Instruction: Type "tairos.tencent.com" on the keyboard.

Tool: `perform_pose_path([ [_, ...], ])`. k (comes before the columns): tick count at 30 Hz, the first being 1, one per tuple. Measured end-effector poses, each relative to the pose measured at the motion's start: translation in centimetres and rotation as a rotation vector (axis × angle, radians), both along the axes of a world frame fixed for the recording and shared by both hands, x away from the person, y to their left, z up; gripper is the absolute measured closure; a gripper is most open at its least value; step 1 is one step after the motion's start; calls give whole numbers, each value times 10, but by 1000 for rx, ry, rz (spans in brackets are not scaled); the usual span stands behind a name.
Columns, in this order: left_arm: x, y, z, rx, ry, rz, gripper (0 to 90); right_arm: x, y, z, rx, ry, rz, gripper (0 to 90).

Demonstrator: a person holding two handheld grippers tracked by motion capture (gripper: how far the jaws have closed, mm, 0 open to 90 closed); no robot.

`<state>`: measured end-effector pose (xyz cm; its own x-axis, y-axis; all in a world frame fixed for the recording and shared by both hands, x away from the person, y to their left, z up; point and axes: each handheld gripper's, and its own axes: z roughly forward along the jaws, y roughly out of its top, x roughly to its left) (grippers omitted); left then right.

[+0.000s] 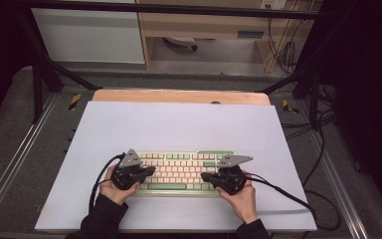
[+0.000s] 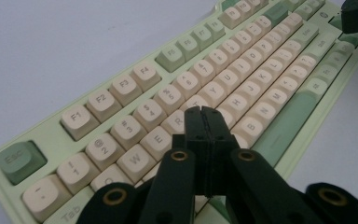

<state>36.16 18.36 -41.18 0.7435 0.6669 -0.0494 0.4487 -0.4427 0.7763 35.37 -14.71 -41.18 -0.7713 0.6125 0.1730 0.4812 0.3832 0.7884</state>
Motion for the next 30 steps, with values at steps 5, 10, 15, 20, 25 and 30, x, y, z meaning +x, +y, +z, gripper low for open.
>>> perform_pose_path([
  [5,-5,9,1,3,-4,8,898,0,2,2,1,1,0,900],
  [10,-8,18,-1,0,0,19,899,2,7,2,-3,-1,4,900],
  [15,-12,28,-3,-10,2,30,899,6,15,3,-10,-3,11,900],
  [20,-14,34,-7,-11,11,33,899,9,23,2,-7,-1,9,900],
  [25,-15,35,-8,-13,12,31,899,11,28,-6,-21,16,17,900],
  [30,-14,37,-9,-16,12,32,899,12,32,-14,-30,29,25,900],
])
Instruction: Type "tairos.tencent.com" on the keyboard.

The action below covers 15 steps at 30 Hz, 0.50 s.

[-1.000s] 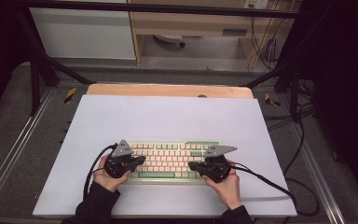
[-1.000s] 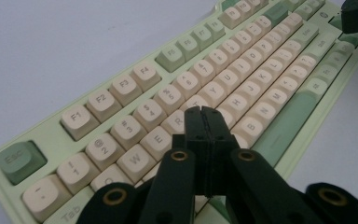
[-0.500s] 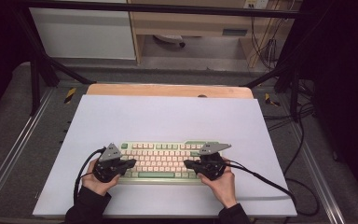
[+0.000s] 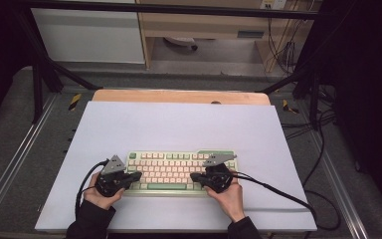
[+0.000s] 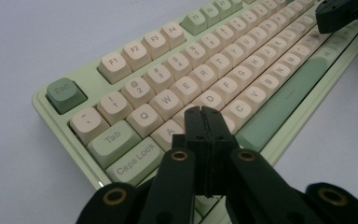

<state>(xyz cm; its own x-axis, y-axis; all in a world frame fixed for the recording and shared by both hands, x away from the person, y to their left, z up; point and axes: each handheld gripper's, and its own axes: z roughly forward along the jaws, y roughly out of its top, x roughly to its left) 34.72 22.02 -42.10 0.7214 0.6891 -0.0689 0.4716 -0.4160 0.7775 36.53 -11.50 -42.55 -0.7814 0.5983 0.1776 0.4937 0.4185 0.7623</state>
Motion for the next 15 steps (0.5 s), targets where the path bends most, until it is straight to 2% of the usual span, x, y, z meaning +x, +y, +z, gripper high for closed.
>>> perform_pose_path([
  [15,1,-2,-3,4,8,-5,899,1,5,-9,-1,9,9,900],
])
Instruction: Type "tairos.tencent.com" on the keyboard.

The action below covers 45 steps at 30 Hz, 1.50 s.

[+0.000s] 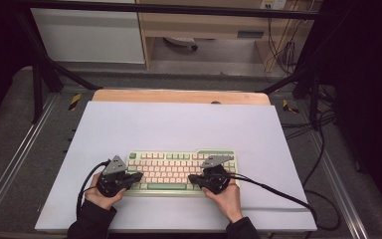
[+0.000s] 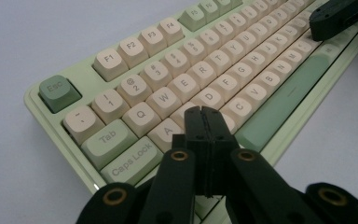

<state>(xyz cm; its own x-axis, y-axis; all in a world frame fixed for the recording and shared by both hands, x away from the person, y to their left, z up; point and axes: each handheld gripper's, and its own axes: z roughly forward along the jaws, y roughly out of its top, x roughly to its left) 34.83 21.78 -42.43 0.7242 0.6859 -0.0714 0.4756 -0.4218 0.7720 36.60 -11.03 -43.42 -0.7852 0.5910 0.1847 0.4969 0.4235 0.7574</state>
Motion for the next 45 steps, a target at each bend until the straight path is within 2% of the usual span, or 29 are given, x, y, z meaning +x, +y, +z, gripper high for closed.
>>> perform_pose_path([
  [6,0,0,0,0,-1,0,898,0,0,-1,-8,-6,4,900],
  [16,0,-4,0,5,-2,-8,898,-2,-8,13,3,-38,1,900],
  [23,0,-8,1,-1,-1,-14,899,-2,-14,15,5,-35,-8,900],
  [45,3,-35,3,2,-8,-35,899,-2,-18,15,6,-33,-11,900],
])
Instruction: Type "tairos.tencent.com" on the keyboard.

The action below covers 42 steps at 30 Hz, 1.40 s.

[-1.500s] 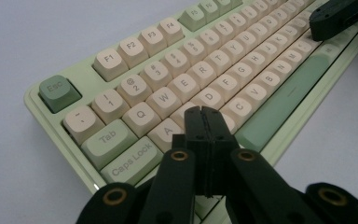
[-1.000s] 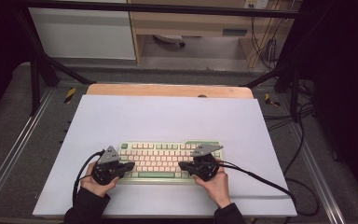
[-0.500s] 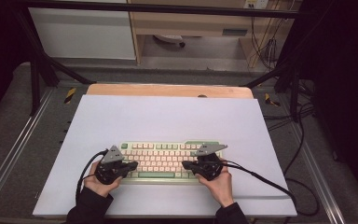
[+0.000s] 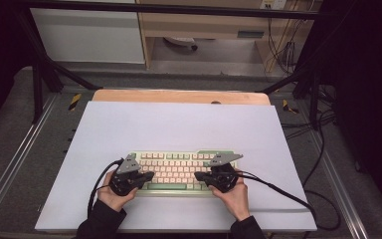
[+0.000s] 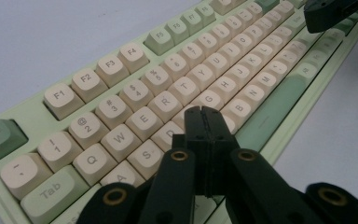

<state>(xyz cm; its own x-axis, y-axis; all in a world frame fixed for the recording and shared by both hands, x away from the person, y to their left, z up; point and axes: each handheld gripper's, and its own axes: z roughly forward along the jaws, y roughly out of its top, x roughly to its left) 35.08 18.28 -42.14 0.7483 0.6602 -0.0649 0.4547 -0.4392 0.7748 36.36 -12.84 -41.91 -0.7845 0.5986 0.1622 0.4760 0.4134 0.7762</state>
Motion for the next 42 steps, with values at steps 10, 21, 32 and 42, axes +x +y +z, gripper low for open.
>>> perform_pose_path([
  [10,0,-7,-5,19,4,-12,899,0,1,-1,2,5,3,900],
  [21,1,-8,-9,25,6,-13,899,-1,1,-1,2,5,3,900],
  [32,-1,-6,-7,11,-2,-16,899,-1,0,0,5,-1,6,900],
  [42,-6,13,4,-8,-17,2,899,-1,0,2,19,2,4,900],
])
